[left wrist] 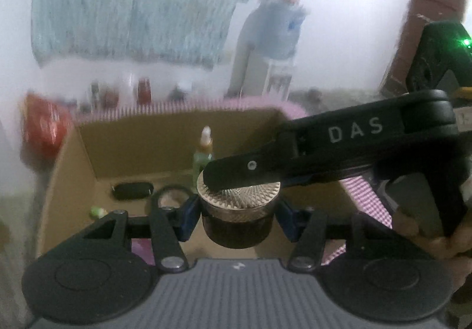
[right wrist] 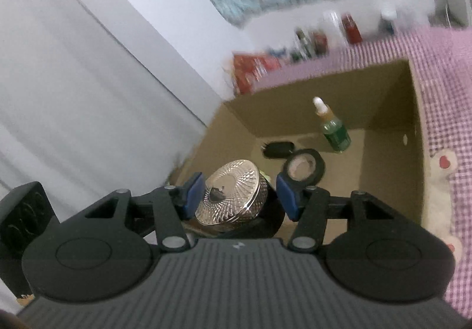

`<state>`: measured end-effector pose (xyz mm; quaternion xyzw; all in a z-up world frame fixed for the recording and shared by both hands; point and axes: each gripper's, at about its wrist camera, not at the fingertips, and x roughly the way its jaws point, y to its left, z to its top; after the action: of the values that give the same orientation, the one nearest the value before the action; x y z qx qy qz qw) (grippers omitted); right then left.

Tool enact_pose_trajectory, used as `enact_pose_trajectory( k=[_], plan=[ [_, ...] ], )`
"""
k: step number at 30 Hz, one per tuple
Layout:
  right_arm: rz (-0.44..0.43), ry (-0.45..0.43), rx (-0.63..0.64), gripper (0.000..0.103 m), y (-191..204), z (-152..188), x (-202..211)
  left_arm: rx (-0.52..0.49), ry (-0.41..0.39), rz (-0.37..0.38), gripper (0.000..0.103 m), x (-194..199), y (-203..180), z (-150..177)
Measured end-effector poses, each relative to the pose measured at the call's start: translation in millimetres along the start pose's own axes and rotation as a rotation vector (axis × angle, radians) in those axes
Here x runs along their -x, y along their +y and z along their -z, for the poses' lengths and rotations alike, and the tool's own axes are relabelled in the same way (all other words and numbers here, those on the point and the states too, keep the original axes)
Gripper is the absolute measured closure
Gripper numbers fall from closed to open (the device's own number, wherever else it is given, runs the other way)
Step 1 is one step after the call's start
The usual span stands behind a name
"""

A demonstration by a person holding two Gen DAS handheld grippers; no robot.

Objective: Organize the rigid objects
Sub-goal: 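Lift the gold-lidded jar with the right gripper and carry it over the box, then lower the jar into the box and open the right gripper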

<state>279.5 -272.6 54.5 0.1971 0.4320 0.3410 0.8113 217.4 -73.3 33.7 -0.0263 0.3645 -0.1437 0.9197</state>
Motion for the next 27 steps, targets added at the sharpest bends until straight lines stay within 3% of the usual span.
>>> enact_pose_trajectory(
  k=[6,14,24,27],
  plan=[
    [0.076,0.154,-0.057,0.049,-24.0,-15.4,-49.9,0.082,0.155,0.015,0.046,-44.7,22.5,-8.7],
    [0.142,0.278,-0.041,0.049,-35.2,-15.0,-82.4,0.126,0.242,0.031,0.046,-65.5,23.7,-2.9],
    [0.145,0.285,-0.061,0.049,-47.7,-11.9,-87.2,0.169,0.275,0.033,0.044,-80.4,25.7,7.0],
    [0.144,0.255,-0.051,0.049,-45.3,-12.7,-79.0,0.176,0.265,0.025,0.038,-75.6,25.9,6.5]
  ],
)
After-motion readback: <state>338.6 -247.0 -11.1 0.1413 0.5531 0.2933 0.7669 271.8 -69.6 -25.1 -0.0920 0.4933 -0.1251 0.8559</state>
